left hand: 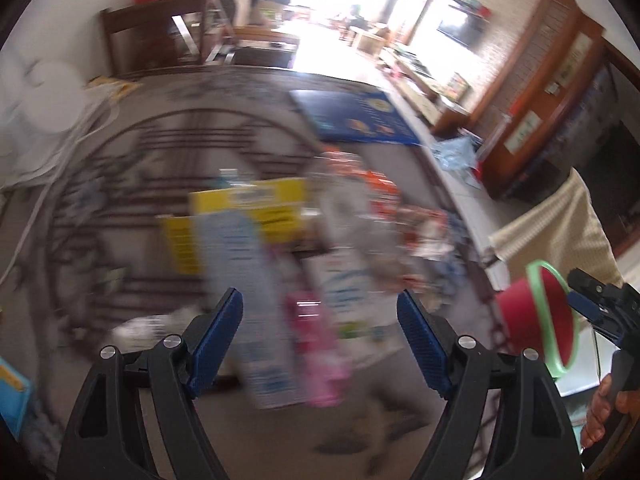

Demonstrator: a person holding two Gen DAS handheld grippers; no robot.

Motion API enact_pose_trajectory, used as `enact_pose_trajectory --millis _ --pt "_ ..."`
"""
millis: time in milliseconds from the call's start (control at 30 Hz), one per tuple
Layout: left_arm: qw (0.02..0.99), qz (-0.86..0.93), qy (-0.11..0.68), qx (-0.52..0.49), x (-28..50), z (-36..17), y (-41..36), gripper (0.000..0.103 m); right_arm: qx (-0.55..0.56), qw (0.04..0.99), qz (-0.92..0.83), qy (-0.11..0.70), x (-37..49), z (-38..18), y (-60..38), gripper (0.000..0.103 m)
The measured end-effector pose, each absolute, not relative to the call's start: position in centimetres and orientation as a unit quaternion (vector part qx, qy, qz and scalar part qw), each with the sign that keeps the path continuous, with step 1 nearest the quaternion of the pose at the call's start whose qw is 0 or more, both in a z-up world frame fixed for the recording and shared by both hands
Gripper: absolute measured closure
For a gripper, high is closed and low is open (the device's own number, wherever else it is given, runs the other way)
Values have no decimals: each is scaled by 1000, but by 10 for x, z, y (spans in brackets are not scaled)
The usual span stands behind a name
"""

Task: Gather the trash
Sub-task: 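Grasp the white toothpaste box with the right gripper while the left gripper grasps the patterned paper cup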

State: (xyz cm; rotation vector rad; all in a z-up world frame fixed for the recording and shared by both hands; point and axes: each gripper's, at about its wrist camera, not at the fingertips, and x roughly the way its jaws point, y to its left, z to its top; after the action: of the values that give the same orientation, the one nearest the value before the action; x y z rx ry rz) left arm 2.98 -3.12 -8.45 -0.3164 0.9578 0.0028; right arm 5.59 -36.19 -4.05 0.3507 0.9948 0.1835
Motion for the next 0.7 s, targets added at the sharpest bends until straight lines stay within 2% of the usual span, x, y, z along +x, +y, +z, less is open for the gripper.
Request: enact_pose_trajectory --millis 267,467,533,700 --pt "877 42 464 -121 -3 -95 58 27 103 845 159 499 48 -55 -232 24" --pt "875 45 472 -100 -29 -103 96 27 22 834 221 506 45 -73 -130 25" --pt "873 41 475 -101 -34 -106 101 27 -7 830 229 508 46 -80 -106 35" --pt "871 27 480 -97 -47 -111 106 27 -59 823 211 524 52 -107 -71 39"
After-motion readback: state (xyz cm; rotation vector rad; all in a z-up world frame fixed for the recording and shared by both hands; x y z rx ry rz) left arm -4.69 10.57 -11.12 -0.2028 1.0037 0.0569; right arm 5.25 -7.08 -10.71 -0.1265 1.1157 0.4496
